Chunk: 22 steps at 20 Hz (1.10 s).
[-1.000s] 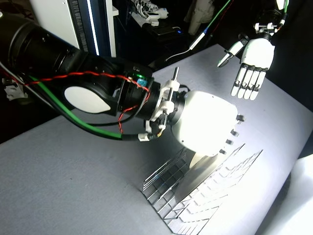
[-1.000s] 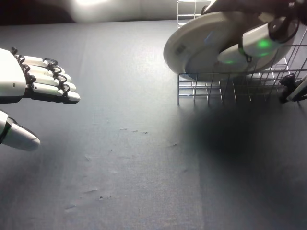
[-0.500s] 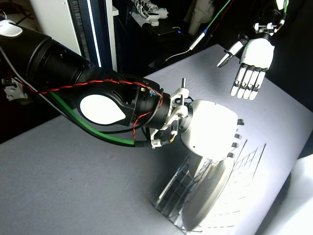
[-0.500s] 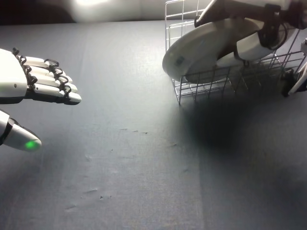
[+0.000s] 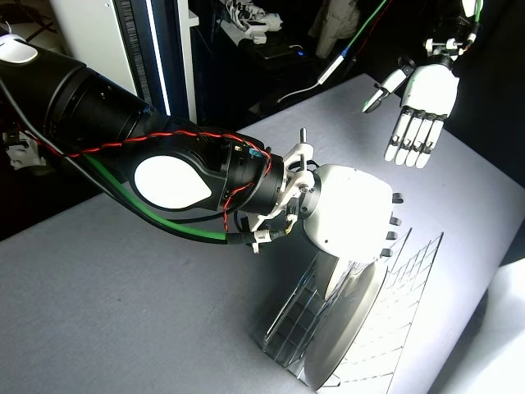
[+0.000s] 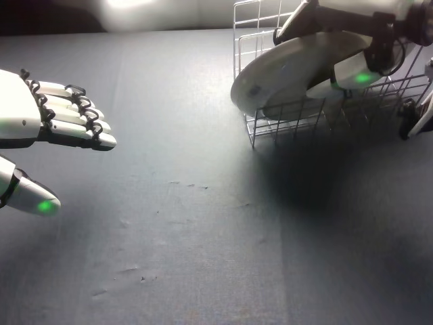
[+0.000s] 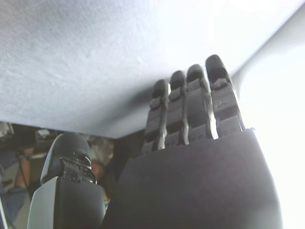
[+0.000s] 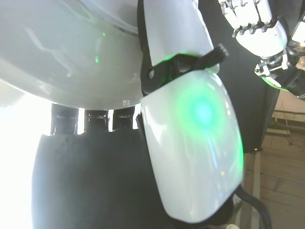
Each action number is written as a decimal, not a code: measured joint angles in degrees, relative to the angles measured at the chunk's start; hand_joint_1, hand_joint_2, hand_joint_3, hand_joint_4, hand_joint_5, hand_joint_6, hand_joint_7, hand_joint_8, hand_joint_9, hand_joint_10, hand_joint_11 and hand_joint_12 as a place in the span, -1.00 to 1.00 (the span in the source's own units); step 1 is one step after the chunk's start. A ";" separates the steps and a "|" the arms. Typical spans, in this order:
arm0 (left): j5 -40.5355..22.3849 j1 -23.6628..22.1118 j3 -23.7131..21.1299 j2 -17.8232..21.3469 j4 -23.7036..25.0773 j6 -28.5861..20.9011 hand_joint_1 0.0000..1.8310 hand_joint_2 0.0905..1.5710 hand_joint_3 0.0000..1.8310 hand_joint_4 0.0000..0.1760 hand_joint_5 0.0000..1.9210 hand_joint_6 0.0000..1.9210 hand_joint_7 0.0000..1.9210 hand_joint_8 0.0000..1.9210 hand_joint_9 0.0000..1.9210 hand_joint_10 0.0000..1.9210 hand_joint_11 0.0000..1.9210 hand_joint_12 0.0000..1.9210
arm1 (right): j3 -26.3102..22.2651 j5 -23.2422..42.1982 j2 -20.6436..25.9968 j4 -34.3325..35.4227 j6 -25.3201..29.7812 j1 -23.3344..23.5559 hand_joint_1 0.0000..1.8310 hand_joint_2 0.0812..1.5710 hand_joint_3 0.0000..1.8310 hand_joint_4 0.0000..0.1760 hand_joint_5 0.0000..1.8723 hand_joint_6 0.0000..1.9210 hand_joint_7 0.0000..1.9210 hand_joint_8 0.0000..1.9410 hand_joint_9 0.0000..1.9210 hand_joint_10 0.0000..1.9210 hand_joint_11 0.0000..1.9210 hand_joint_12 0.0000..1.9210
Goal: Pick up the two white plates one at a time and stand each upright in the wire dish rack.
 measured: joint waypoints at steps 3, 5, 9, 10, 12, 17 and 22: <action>0.13 0.00 -0.13 0.00 0.02 0.00 -1.00 0.42 -1.00 -1.00 -0.83 -1.00 -0.83 -1.00 -0.84 -1.00 -1.00 -0.61 | 0.24 -1.29 0.00 6.01 -0.15 0.00 0.61 0.48 -1.00 -1.00 -0.32 0.36 -0.15 0.16 -0.17 0.30 -0.18 0.73; 0.04 0.00 -0.24 0.00 0.02 -0.02 -1.00 0.43 -1.00 -1.00 -0.82 -1.00 -0.82 -0.99 -0.84 -1.00 -1.00 -0.60 | 0.42 -1.99 0.04 7.26 -0.09 -0.17 0.61 0.49 -1.00 -1.00 -0.33 0.39 -0.18 0.19 -0.19 0.33 -0.20 0.76; 0.04 0.00 -0.24 0.00 0.11 -0.02 -1.00 0.41 -1.00 -1.00 -0.84 -1.00 -0.85 -1.00 -0.86 -1.00 -1.00 -0.65 | 0.42 -2.38 0.07 8.11 0.28 -0.20 0.45 0.40 -1.00 -1.00 -0.21 -0.84 -0.13 -0.86 -0.14 -0.72 -0.39 0.11; 0.04 0.00 -0.24 0.00 0.24 0.00 -1.00 0.42 -1.00 -1.00 -0.81 -1.00 -0.81 -1.00 -0.83 -1.00 -1.00 -0.58 | 0.42 -2.38 0.07 8.13 0.35 -0.20 0.42 0.39 -1.00 -1.00 -0.21 -0.93 -0.15 -0.94 -0.15 -0.82 -0.46 0.13; 0.02 0.00 -0.24 0.00 0.15 0.00 -1.00 0.41 -1.00 -1.00 -0.81 -1.00 -0.80 -1.00 -0.82 -1.00 -1.00 -0.56 | 0.39 -2.32 0.07 8.35 0.70 -0.17 0.39 0.38 -1.00 -1.00 -0.26 -0.99 -0.22 -1.00 -0.18 -0.92 -0.57 0.16; 0.17 0.00 -0.57 0.00 0.35 0.00 -1.00 0.42 -1.00 -1.00 -0.81 -1.00 -0.83 -1.00 -0.84 -1.00 -1.00 -0.60 | 0.39 -1.09 0.07 8.37 0.74 0.15 0.31 0.38 -1.00 -1.00 -0.39 -1.00 -0.34 -1.00 -0.28 -0.99 -0.78 0.24; -1.07 0.00 -1.46 0.07 0.39 0.00 -1.00 0.44 -1.00 -1.00 -0.84 -1.00 -0.86 -1.00 -0.88 -1.00 -1.00 -0.67 | 0.39 -1.27 0.31 8.37 0.72 2.80 0.32 0.41 -0.99 -1.00 -0.39 -0.99 -0.34 -0.99 -0.31 -1.00 -0.79 0.25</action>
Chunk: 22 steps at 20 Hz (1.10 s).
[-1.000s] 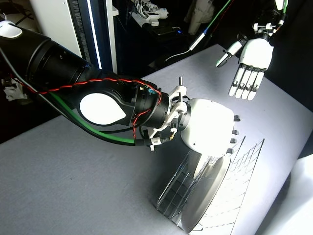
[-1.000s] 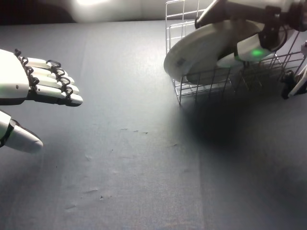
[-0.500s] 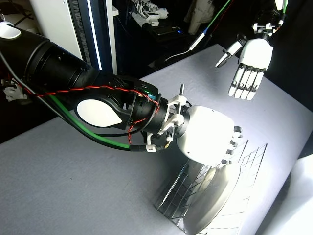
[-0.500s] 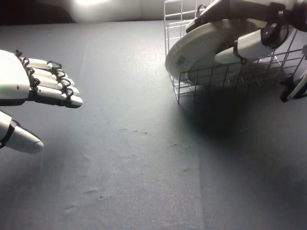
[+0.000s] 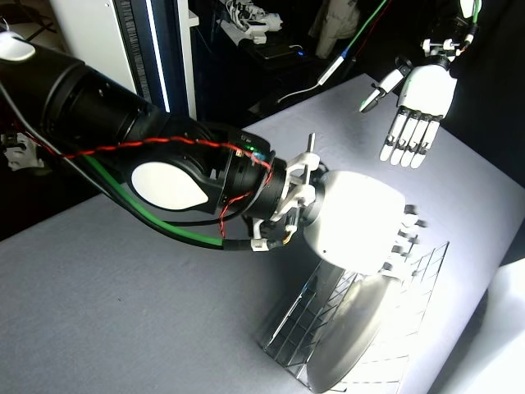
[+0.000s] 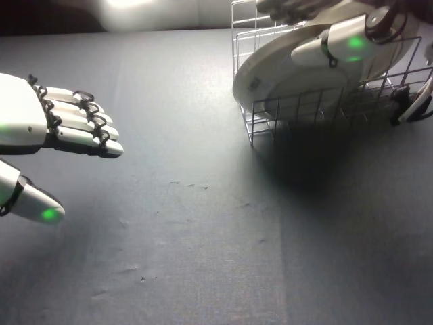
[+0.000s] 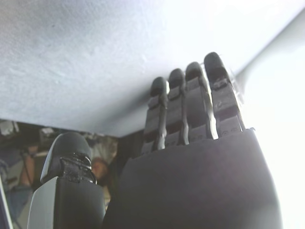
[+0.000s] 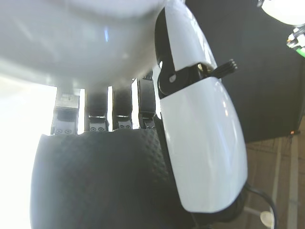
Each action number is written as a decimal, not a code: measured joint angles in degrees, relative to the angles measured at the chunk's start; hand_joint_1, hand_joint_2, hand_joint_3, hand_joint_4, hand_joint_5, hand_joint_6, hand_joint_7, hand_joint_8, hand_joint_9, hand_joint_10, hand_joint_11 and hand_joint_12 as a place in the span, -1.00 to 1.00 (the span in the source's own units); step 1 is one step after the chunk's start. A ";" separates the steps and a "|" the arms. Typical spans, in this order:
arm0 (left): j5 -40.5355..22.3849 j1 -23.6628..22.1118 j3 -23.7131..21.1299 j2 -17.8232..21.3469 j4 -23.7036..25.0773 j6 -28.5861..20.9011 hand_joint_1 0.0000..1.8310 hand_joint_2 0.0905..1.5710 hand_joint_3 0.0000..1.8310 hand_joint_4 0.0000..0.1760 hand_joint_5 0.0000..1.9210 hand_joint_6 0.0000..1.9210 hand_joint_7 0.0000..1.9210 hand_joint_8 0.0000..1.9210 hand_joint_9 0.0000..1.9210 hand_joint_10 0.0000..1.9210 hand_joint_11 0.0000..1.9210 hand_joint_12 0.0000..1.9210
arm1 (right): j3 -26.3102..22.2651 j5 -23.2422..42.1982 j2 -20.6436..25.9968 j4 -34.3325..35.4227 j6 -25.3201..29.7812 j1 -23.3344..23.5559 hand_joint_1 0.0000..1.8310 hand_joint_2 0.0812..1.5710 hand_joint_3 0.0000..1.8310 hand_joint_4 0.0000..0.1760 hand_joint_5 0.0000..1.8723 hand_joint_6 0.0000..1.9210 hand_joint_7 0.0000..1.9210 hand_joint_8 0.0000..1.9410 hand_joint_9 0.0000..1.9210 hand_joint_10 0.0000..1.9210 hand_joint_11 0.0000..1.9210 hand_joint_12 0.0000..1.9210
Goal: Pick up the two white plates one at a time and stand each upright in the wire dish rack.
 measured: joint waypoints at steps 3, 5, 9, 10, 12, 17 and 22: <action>-2.21 0.02 -1.88 0.48 0.09 -0.02 -1.00 0.41 -1.00 -1.00 -0.83 -1.00 -0.83 -1.00 -0.85 -1.00 -1.00 -0.62 | -1.14 -0.22 0.72 -0.17 -0.13 1.05 0.29 0.44 -0.99 -1.00 -0.38 -0.99 -0.34 -1.00 -0.32 -1.00 -0.81 0.27; -4.52 0.15 -4.76 1.44 0.22 -0.02 -1.00 0.43 -1.00 -1.00 -0.81 -1.00 -0.83 -1.00 -0.84 -1.00 -1.00 -0.55 | -1.86 1.51 1.25 -4.87 -0.20 1.40 0.29 0.44 -0.99 -1.00 -0.38 -0.99 -0.34 -1.00 -0.33 -1.00 -0.83 0.27; -6.99 0.13 -5.60 2.23 0.44 1.44 -1.00 0.43 -1.00 -1.00 -0.83 -1.00 -0.84 -1.00 -0.86 -1.00 -1.00 -0.62 | -2.34 6.67 2.27 -18.27 -1.57 1.42 0.26 0.41 -1.00 -1.00 -0.45 -1.00 -0.42 -1.00 -0.37 -1.00 -0.88 0.31; -7.02 0.07 -5.35 2.34 0.52 1.60 -1.00 0.44 -1.00 -1.00 -0.83 -1.00 -0.85 -1.00 -0.87 -1.00 -1.00 -0.66 | -2.34 8.39 2.71 -23.26 -1.75 1.42 0.24 0.43 -1.00 -1.00 -0.53 -1.00 -0.51 -1.00 -0.47 -1.00 -0.98 0.36; -6.88 0.04 -5.49 2.84 0.50 1.60 -1.00 0.42 -1.00 -1.00 -0.85 -1.00 -0.86 -1.00 -0.87 -1.00 -1.00 -0.68 | -2.34 11.52 3.23 -30.53 -2.40 1.42 0.24 0.38 -1.00 -1.00 -0.55 -1.00 -0.58 -1.00 -0.54 -1.00 -1.00 0.31; -7.50 -2.67 -8.55 5.31 1.16 4.35 -1.00 0.44 -1.00 -1.00 -0.81 -1.00 -0.83 -1.00 -0.85 -1.00 -1.00 -0.62 | -2.36 22.23 3.56 -42.47 -4.94 1.42 0.22 0.38 -1.00 -1.00 -0.60 -1.00 -0.64 -1.00 -0.61 -1.00 -1.00 0.20; -7.58 -5.95 -10.03 6.29 4.81 4.39 -1.00 0.43 -1.00 -1.00 -0.82 -1.00 -0.83 -1.00 -0.84 -0.99 -1.00 -0.58 | -3.28 30.08 6.47 -52.59 -5.81 1.33 0.11 0.35 -1.00 -1.00 -0.61 -0.99 -0.60 -0.99 -0.59 -0.99 -1.00 0.15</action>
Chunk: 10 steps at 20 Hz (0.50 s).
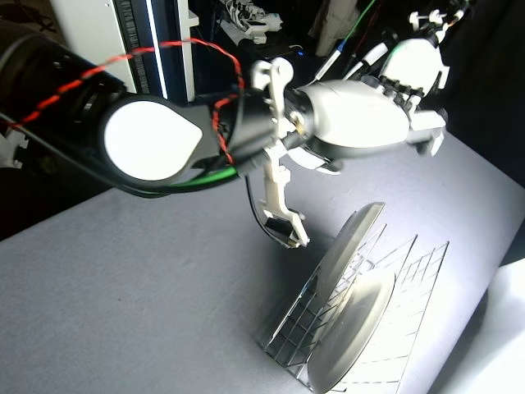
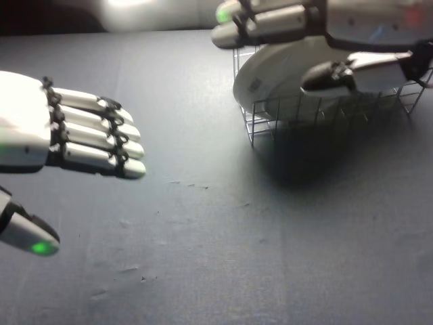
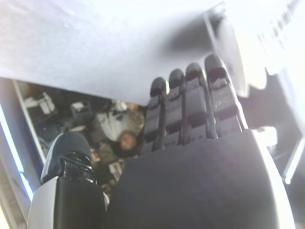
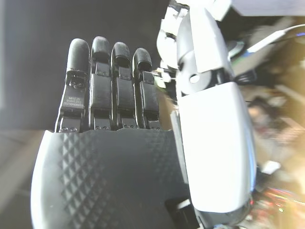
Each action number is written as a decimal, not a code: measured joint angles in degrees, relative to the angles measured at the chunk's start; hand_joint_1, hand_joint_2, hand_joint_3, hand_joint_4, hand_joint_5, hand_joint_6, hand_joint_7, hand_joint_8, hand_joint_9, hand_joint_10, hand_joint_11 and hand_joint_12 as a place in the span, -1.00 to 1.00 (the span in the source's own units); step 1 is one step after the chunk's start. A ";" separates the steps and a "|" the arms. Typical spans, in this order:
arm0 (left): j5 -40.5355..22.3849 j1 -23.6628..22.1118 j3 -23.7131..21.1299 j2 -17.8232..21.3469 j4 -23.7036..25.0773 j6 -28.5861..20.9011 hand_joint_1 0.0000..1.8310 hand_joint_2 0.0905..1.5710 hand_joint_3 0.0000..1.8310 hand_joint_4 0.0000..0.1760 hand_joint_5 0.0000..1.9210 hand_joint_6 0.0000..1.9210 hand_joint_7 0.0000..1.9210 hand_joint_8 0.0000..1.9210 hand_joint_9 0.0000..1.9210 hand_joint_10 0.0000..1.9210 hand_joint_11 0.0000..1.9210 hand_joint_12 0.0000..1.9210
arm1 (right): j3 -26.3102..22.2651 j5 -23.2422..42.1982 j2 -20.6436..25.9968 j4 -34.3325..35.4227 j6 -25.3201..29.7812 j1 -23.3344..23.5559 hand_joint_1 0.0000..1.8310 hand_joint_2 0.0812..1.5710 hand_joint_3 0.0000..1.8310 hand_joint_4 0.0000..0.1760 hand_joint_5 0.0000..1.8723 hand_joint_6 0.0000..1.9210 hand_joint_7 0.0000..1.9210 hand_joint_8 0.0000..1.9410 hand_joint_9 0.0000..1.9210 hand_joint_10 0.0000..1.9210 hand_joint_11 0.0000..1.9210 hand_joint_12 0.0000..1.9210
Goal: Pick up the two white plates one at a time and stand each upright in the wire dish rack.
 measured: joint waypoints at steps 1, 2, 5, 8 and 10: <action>-0.17 0.00 -0.09 0.00 0.48 -0.04 -1.00 0.43 -1.00 -1.00 -0.82 -1.00 -0.83 -1.00 -0.84 -0.99 -1.00 -0.58 | -0.22 0.22 0.26 -0.35 0.02 -0.02 0.11 0.35 -1.00 -1.00 -0.61 -0.99 -0.60 -0.99 -0.59 -0.99 -1.00 0.15; -0.37 0.02 -0.17 0.11 1.49 -0.02 -1.00 0.44 -1.00 -1.00 -0.81 -1.00 -0.82 -1.00 -0.83 -0.99 -1.00 -0.56 | -0.63 1.86 0.63 -0.42 -0.94 -0.92 0.12 0.36 -1.00 -1.00 -0.55 -0.97 -0.57 -0.98 -0.60 -0.99 -1.00 0.13; -0.90 0.02 0.37 0.39 2.21 0.50 -1.00 0.43 -1.00 -1.00 -0.81 -1.00 -0.80 -0.99 -0.82 -0.99 -1.00 -0.54 | -2.23 5.18 2.05 -3.48 -2.73 -2.03 0.10 0.36 -1.00 -1.00 -0.54 -0.98 -0.55 -0.98 -0.57 -0.98 -1.00 0.19; -0.94 -0.35 0.70 0.46 2.27 0.63 -1.00 0.47 -1.00 -1.00 -0.77 -0.99 -0.74 -0.99 -0.76 -0.99 -1.00 -0.45 | -4.63 8.59 3.15 -3.19 -2.84 -2.01 -0.01 0.38 -1.00 -1.00 -0.46 -0.98 -0.42 -0.97 -0.45 -0.94 -0.98 0.34; -1.07 -0.66 0.28 0.85 2.16 0.66 -1.00 0.48 -1.00 -1.00 -0.64 -0.99 -0.55 -0.99 -0.58 -0.98 -0.95 -0.32 | -5.33 9.11 3.54 -3.54 -3.17 -2.03 -0.03 0.36 -1.00 -1.00 -0.35 -0.98 -0.31 -0.96 -0.35 -0.85 -0.88 0.43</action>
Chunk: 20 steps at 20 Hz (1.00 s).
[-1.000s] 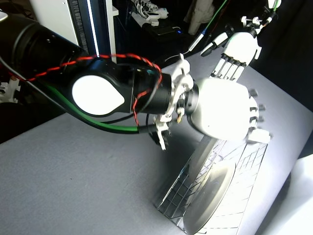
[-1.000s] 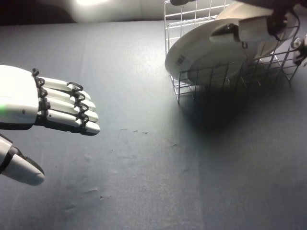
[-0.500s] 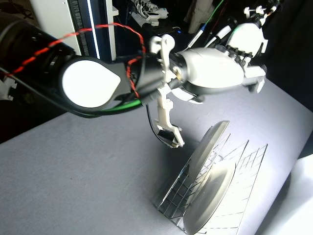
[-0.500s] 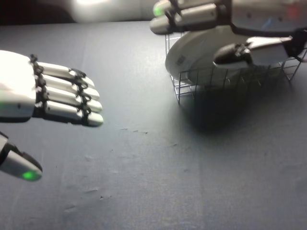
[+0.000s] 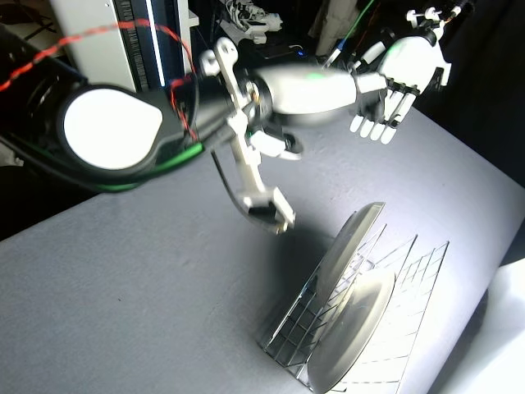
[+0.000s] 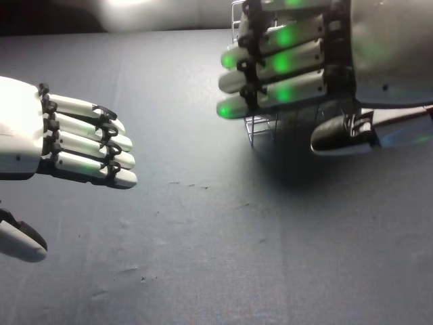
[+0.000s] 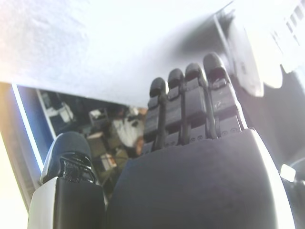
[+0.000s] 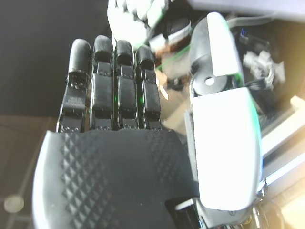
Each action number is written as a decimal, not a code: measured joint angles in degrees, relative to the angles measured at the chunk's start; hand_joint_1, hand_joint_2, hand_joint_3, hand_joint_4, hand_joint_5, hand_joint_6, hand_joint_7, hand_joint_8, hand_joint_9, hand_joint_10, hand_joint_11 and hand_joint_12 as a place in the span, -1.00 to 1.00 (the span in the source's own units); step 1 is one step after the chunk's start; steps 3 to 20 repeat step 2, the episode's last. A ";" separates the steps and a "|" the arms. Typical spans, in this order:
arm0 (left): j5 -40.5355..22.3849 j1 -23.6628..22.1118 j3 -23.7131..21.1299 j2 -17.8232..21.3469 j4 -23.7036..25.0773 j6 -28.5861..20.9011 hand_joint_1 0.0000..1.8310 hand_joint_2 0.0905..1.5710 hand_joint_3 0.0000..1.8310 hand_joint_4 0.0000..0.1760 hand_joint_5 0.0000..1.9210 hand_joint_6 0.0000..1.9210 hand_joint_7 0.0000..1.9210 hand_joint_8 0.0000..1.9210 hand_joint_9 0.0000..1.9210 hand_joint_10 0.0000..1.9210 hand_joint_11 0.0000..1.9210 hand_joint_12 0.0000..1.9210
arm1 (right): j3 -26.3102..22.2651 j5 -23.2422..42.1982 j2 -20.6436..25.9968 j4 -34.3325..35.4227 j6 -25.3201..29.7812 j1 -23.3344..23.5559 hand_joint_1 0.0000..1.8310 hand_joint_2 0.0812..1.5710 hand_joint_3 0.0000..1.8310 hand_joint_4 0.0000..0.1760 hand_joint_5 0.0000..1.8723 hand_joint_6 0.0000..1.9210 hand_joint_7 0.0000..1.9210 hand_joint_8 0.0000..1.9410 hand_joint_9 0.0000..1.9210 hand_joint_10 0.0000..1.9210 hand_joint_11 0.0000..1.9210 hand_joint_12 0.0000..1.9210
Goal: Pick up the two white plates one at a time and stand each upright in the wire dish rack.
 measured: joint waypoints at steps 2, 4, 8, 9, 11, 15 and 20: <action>-0.48 -0.66 -0.20 0.37 0.02 0.07 -0.93 0.55 -1.00 -1.00 -0.33 -0.97 -0.19 -0.96 -0.23 -0.93 -0.70 -0.18 | -0.96 0.07 1.01 -0.13 -0.26 -0.02 -0.05 0.38 -1.00 -1.00 -0.22 -0.98 -0.17 -0.81 -0.47 -0.08 -0.68 0.58; -0.48 -0.66 -0.20 0.37 0.02 0.07 -0.93 0.55 -1.00 -1.00 -0.33 -0.97 -0.19 -0.96 -0.23 -0.93 -0.70 -0.18 | -0.96 0.07 1.01 -0.13 -0.26 -0.02 -0.05 0.38 -1.00 -1.00 -0.22 -0.98 -0.17 -0.81 -0.47 -0.08 -0.68 0.58; -0.48 -0.66 -0.20 0.37 0.02 0.07 -0.93 0.55 -1.00 -1.00 -0.33 -0.97 -0.19 -0.96 -0.23 -0.93 -0.70 -0.18 | -0.96 0.07 1.01 -0.13 -0.26 -0.02 -0.05 0.38 -1.00 -1.00 -0.22 -0.98 -0.17 -0.81 -0.47 -0.08 -0.68 0.58; -0.48 -0.66 -0.20 0.37 0.02 0.07 -0.93 0.55 -1.00 -1.00 -0.33 -0.97 -0.19 -0.96 -0.23 -0.93 -0.70 -0.18 | -0.96 0.07 1.01 -0.13 -0.26 -0.02 -0.05 0.38 -1.00 -1.00 -0.22 -0.98 -0.17 -0.81 -0.47 -0.08 -0.68 0.58; -0.48 -0.66 -0.20 0.37 0.02 0.07 -0.93 0.55 -1.00 -1.00 -0.33 -0.97 -0.19 -0.96 -0.23 -0.93 -0.70 -0.18 | -0.96 0.07 1.01 -0.13 -0.26 -0.02 -0.05 0.38 -1.00 -1.00 -0.22 -0.98 -0.17 -0.81 -0.47 -0.08 -0.68 0.58; -0.48 -0.66 -0.20 0.37 0.02 0.07 -0.93 0.55 -1.00 -1.00 -0.33 -0.97 -0.19 -0.96 -0.23 -0.93 -0.70 -0.18 | -0.96 0.07 1.01 -0.13 -0.26 -0.02 -0.05 0.38 -1.00 -1.00 -0.22 -0.98 -0.17 -0.81 -0.47 -0.08 -0.68 0.58; -0.48 -0.66 -0.20 0.37 0.02 0.07 -0.93 0.55 -1.00 -1.00 -0.33 -0.97 -0.19 -0.96 -0.23 -0.93 -0.70 -0.18 | -0.96 0.07 1.01 -0.13 -0.26 -0.02 -0.05 0.38 -1.00 -1.00 -0.22 -0.98 -0.17 -0.81 -0.47 -0.08 -0.68 0.58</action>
